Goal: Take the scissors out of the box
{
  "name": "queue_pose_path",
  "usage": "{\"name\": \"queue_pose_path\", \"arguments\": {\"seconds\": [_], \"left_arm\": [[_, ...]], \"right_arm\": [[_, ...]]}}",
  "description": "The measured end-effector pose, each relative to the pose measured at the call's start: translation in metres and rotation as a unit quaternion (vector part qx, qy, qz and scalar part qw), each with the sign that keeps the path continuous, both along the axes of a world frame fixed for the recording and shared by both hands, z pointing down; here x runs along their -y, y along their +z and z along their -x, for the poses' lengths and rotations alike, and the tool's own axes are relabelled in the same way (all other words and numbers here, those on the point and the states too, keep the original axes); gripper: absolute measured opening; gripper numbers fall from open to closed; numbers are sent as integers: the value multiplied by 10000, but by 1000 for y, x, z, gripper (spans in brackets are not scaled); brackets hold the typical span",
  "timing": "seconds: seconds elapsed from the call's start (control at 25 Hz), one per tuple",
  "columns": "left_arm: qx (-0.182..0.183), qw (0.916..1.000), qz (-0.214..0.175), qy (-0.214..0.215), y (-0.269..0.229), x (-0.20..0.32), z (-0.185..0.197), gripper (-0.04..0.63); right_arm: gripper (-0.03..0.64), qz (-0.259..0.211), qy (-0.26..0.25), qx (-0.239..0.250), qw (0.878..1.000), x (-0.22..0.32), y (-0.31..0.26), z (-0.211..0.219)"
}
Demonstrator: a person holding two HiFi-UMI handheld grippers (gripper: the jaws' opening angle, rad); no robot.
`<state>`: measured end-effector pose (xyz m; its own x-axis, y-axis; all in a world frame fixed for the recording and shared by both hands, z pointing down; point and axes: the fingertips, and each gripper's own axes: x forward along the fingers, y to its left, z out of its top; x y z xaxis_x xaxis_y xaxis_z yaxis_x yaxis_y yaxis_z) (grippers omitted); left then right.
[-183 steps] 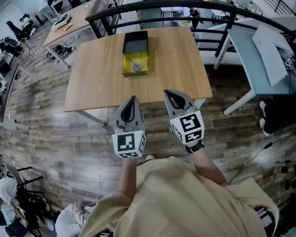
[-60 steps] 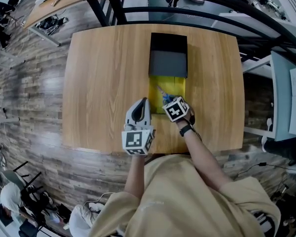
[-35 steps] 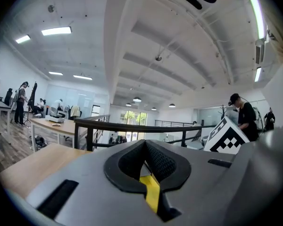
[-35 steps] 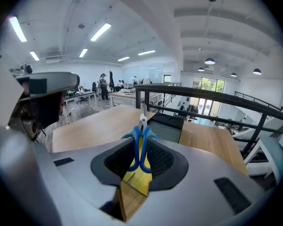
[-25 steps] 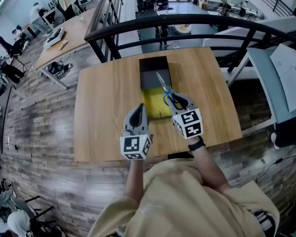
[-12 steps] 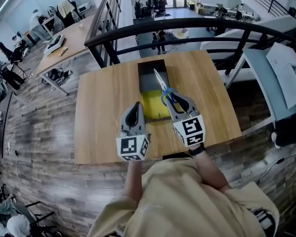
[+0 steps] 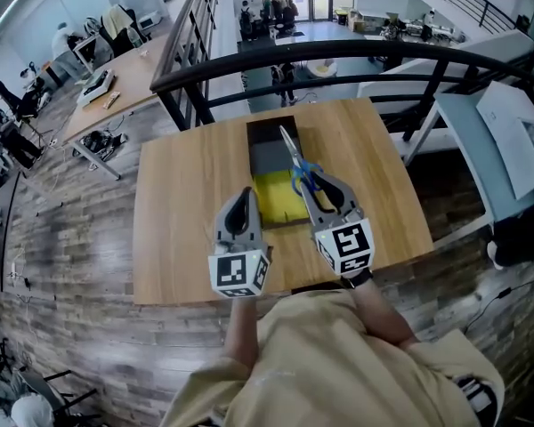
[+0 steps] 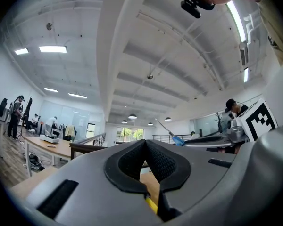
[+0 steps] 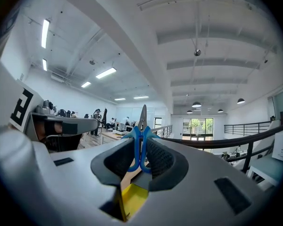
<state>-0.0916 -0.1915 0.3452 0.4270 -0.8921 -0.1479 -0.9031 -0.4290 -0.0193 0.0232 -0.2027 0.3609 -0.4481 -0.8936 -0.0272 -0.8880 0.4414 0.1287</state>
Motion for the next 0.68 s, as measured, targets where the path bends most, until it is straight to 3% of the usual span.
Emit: {"name": "queue_pose_path", "arguments": {"seconds": [0.44,0.68], "left_arm": [[-154,9996,230,-105,33,23,-3,11],[9,9972,739,-132,80,50,9,11]], "right_arm": [[83,220,39,-266,9994,19,23,-9],[83,837,105,-681,9941,61,80,-7]]}}
